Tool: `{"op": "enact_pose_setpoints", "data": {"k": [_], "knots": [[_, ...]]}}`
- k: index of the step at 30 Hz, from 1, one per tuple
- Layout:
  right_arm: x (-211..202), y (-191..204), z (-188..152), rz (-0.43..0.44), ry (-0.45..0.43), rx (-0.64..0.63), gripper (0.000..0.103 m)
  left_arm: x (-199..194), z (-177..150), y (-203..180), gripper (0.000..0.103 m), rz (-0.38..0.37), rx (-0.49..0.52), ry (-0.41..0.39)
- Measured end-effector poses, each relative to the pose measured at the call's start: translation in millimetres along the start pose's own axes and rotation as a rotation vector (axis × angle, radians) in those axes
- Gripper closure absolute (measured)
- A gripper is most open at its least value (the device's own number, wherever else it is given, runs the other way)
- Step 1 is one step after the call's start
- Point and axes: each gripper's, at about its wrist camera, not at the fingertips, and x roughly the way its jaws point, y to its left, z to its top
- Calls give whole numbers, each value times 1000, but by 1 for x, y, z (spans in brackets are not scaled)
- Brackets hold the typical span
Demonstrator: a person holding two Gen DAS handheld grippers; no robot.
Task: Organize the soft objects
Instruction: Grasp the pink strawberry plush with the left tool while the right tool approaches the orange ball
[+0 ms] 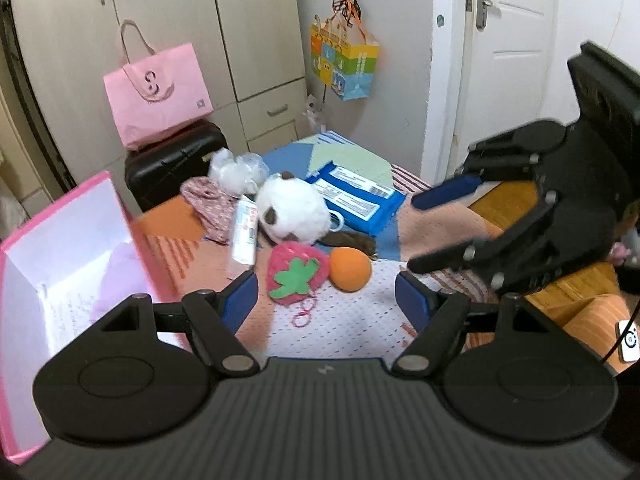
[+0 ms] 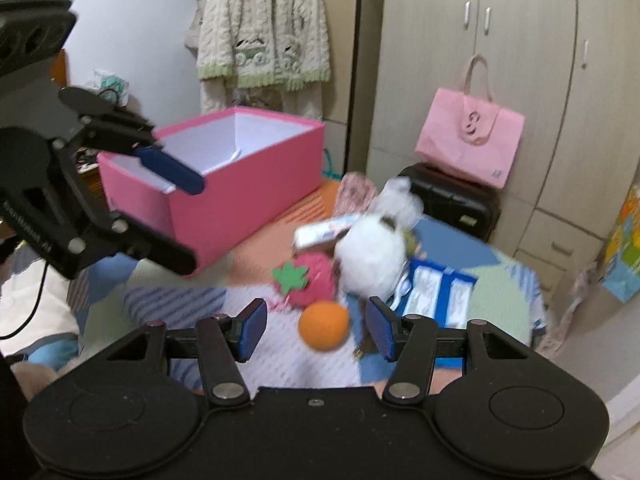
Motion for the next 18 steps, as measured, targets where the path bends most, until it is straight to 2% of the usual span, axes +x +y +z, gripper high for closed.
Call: {"op": "enact_pose_setpoints", "data": {"k": [3, 18], "knots": [[15, -2, -13, 16, 7, 13, 43, 17, -1, -2, 28, -15, -28, 14], [74, -4, -33, -14, -14, 20, 42, 88, -2, 17, 30, 81, -250, 25]]}}
